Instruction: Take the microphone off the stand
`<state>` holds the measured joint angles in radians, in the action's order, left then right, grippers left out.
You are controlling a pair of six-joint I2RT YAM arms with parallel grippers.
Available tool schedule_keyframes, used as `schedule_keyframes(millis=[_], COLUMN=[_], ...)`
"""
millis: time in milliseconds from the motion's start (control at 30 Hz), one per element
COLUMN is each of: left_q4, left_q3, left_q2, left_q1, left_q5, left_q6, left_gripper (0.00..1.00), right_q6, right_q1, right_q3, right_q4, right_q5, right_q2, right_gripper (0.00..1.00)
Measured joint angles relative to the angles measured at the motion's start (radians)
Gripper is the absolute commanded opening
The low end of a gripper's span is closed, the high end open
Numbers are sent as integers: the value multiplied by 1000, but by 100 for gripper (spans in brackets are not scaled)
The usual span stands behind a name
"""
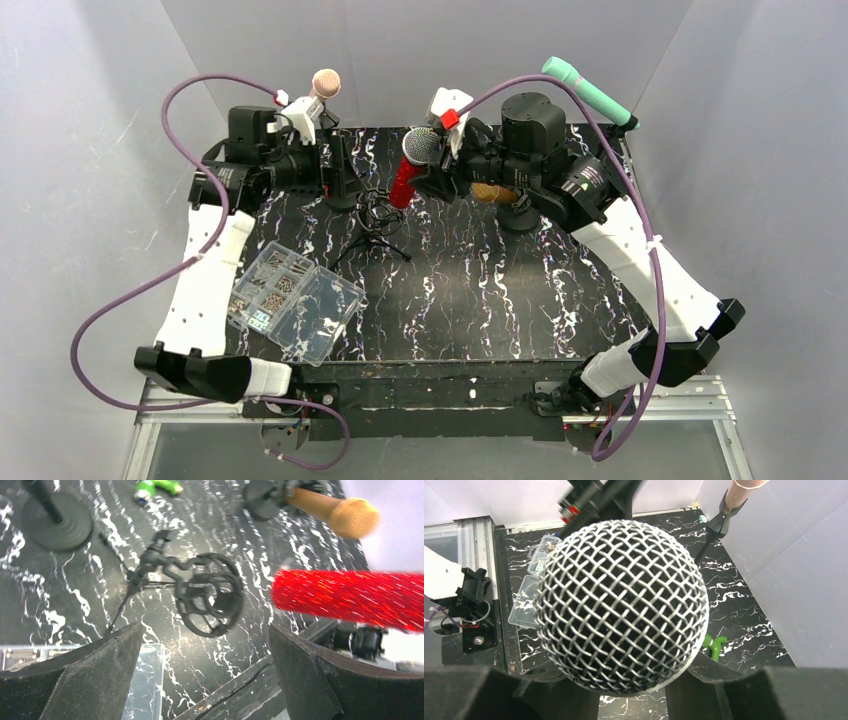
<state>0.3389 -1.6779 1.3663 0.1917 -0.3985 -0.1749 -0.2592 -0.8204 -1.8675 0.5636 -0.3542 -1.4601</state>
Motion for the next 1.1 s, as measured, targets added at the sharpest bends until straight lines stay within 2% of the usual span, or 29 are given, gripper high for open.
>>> schedule_keyframes(millis=[67,233,367,533,733,967,1100], left_q4=[28,100,123,126,133,134,137], left_q3=[-37,-137,-217,-236,-232,-228,-204], left_q2=[-21,-34,1,34,65,90,90], left_q1=[0,2,27,66,134,201,219], left_q5=[-68,-338,-476,-549,-559,-550,-548], left_q6=[47,153,190,218,243,262,268], left_gripper=[98,98,98,98,97,77,56], right_q6=[10,65,121,196,272,357,398], right_q1=[0,13,31,63,80,98,127], right_q3=[0,0,0,0,0,0,12], right_q4=[8,15,14,5,-21,-68,-98], right_q5=[-4,-55,-119,-195,-258,-322,-353], right_q2=[5,10,10,10,6,5,6], right_gripper=[1,1,1,1,1,1,1])
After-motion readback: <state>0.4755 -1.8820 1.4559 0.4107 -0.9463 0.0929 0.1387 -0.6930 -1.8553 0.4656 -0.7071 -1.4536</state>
